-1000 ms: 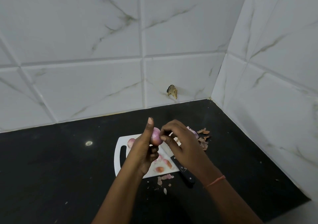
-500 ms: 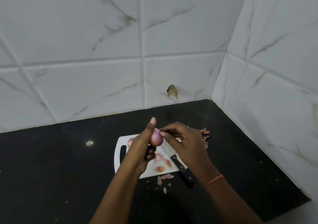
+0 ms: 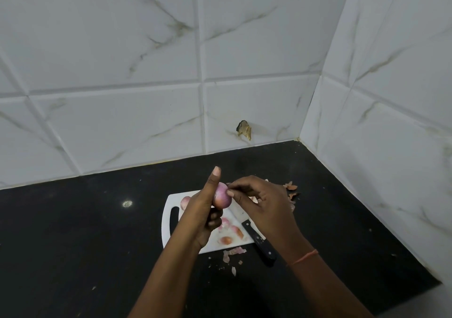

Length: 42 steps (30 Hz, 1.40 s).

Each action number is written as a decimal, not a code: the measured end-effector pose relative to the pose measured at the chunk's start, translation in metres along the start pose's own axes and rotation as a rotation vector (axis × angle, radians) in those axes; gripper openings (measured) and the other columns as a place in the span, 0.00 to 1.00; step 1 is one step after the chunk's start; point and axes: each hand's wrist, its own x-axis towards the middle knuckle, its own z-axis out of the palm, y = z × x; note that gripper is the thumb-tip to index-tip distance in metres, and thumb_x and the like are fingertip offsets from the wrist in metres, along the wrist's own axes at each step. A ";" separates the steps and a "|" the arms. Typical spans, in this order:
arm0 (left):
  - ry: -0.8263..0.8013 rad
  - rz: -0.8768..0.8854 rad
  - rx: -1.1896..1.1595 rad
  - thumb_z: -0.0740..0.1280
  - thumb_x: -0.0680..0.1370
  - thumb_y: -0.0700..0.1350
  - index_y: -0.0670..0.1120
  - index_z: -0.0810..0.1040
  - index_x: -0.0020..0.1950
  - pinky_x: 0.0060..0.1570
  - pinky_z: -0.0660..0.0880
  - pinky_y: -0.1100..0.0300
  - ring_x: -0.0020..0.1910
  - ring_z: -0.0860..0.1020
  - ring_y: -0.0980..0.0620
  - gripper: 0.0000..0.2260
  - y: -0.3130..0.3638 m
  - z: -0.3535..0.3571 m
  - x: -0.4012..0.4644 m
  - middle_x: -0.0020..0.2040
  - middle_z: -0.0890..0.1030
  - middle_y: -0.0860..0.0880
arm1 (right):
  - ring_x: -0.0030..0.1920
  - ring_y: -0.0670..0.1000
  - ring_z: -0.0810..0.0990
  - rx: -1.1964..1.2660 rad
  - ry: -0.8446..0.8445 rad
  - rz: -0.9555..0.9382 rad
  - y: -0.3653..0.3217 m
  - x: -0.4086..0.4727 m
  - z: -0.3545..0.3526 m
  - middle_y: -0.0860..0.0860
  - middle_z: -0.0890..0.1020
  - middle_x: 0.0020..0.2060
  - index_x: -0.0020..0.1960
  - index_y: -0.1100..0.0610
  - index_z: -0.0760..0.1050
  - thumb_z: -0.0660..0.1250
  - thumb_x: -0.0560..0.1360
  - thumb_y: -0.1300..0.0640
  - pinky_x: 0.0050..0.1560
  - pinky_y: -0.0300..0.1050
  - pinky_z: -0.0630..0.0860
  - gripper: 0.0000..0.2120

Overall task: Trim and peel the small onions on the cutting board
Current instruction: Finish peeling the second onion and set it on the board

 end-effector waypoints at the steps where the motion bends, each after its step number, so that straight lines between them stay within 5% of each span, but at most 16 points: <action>1: 0.002 0.001 -0.004 0.76 0.51 0.75 0.44 0.77 0.43 0.21 0.59 0.64 0.24 0.61 0.56 0.39 0.000 0.000 0.000 0.34 0.67 0.45 | 0.46 0.43 0.83 -0.003 0.003 -0.003 0.000 0.000 0.000 0.44 0.85 0.43 0.49 0.57 0.83 0.71 0.75 0.60 0.48 0.38 0.79 0.04; 18: -0.045 -0.023 0.032 0.72 0.58 0.73 0.43 0.74 0.42 0.23 0.57 0.64 0.25 0.59 0.56 0.35 0.002 -0.004 -0.001 0.31 0.62 0.48 | 0.44 0.42 0.82 -0.042 0.118 -0.014 -0.007 -0.001 0.013 0.46 0.84 0.42 0.49 0.56 0.81 0.69 0.75 0.57 0.47 0.34 0.78 0.05; 22: -0.053 -0.026 0.039 0.71 0.59 0.73 0.43 0.74 0.40 0.23 0.57 0.64 0.25 0.58 0.55 0.33 0.002 -0.003 -0.003 0.32 0.61 0.47 | 0.46 0.43 0.82 -0.040 0.132 0.005 -0.007 0.002 0.013 0.45 0.84 0.44 0.51 0.57 0.81 0.70 0.75 0.63 0.47 0.37 0.79 0.06; 28: -0.072 0.013 -0.017 0.75 0.55 0.75 0.44 0.76 0.41 0.22 0.60 0.64 0.26 0.60 0.55 0.36 0.002 -0.006 0.001 0.31 0.65 0.47 | 0.51 0.44 0.81 -0.012 -0.021 -0.024 -0.006 0.000 0.007 0.46 0.82 0.48 0.55 0.56 0.81 0.67 0.76 0.54 0.51 0.36 0.77 0.11; 34: -0.036 0.028 0.010 0.73 0.59 0.73 0.45 0.77 0.37 0.23 0.59 0.64 0.26 0.60 0.55 0.31 0.001 -0.006 0.002 0.32 0.66 0.46 | 0.47 0.44 0.81 -0.051 0.014 -0.073 -0.003 0.000 0.004 0.46 0.84 0.44 0.49 0.58 0.83 0.71 0.74 0.63 0.49 0.37 0.77 0.05; 42: 0.012 0.013 0.075 0.71 0.62 0.70 0.44 0.75 0.38 0.24 0.58 0.63 0.24 0.60 0.55 0.29 0.003 -0.006 0.000 0.26 0.64 0.50 | 0.48 0.43 0.78 -0.196 -0.150 -0.050 -0.008 0.003 0.000 0.45 0.80 0.46 0.52 0.55 0.78 0.66 0.78 0.58 0.48 0.40 0.76 0.03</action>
